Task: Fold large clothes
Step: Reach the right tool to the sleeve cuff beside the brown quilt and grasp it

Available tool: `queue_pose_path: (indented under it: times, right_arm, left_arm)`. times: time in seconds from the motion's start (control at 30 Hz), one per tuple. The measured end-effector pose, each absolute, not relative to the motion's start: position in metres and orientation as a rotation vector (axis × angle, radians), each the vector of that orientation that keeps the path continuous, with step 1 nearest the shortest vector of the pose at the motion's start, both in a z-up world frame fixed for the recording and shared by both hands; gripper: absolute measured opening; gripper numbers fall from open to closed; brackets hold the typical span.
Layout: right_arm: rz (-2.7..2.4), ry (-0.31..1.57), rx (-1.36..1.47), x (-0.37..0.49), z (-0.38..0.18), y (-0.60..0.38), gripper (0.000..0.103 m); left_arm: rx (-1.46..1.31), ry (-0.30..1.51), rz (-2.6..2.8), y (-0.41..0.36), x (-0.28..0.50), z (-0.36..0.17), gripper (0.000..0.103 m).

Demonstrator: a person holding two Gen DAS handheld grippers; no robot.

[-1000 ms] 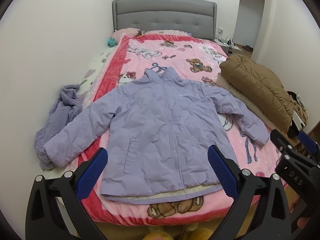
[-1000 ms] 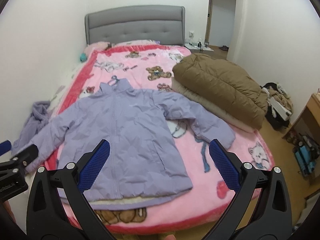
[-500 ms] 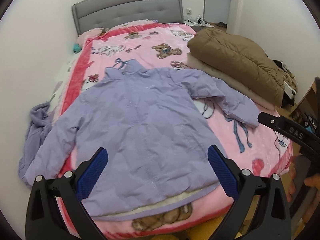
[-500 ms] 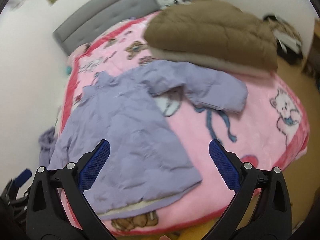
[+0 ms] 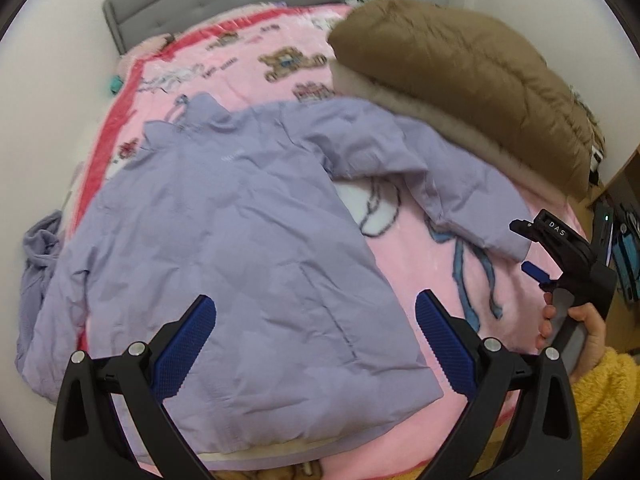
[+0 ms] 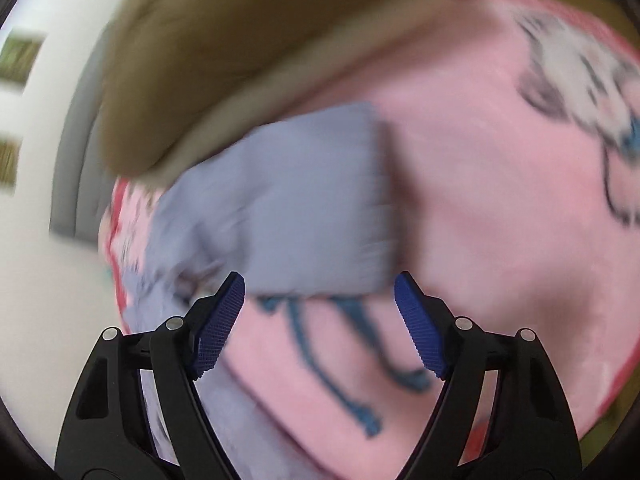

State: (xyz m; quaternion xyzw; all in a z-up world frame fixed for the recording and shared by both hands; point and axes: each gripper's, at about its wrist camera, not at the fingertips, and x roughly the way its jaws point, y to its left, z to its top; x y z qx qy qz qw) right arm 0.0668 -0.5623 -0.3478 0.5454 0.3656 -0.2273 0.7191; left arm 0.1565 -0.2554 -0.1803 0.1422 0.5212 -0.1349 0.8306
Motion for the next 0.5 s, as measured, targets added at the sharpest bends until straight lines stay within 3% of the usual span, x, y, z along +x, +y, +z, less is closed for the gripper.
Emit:
queue_pose_path:
  times: [0.17, 0.33, 0.37, 0.4, 0.43, 0.5]
  right_arm:
    - [-0.508, 0.725, 1.332, 0.066, -0.391, -0.565, 0.072]
    - [-0.481, 0.592, 1.33, 0.08, -0.395, -0.562, 0.071]
    - [-0.459, 0.567, 1.344, 0.085, -0.398, -0.561, 0.067]
    - [-0.457, 0.567, 1.349, 0.09, -0.398, -0.562, 0.056]
    - [-0.467, 0.574, 1.349, 0.094, -0.395, -0.562, 0.038]
    - [-0.459, 0.554, 1.369, 0.104, -0.396, -0.571, 0.021]
  left_arm:
    - [0.323, 1.152, -0.334, -0.27, 0.163, -0.213, 0.098]
    - [0.351, 1.183, -0.375, -0.279, 0.171, -0.239, 0.098]
    - [0.36, 1.177, -0.383, -0.28, 0.172, -0.243, 0.098]
    - [0.372, 1.175, -0.383, -0.281, 0.174, -0.247, 0.098]
    - [0.381, 1.179, -0.384, -0.282, 0.176, -0.251, 0.098]
    - [0.381, 1.184, -0.386, -0.281, 0.18, -0.255, 0.098]
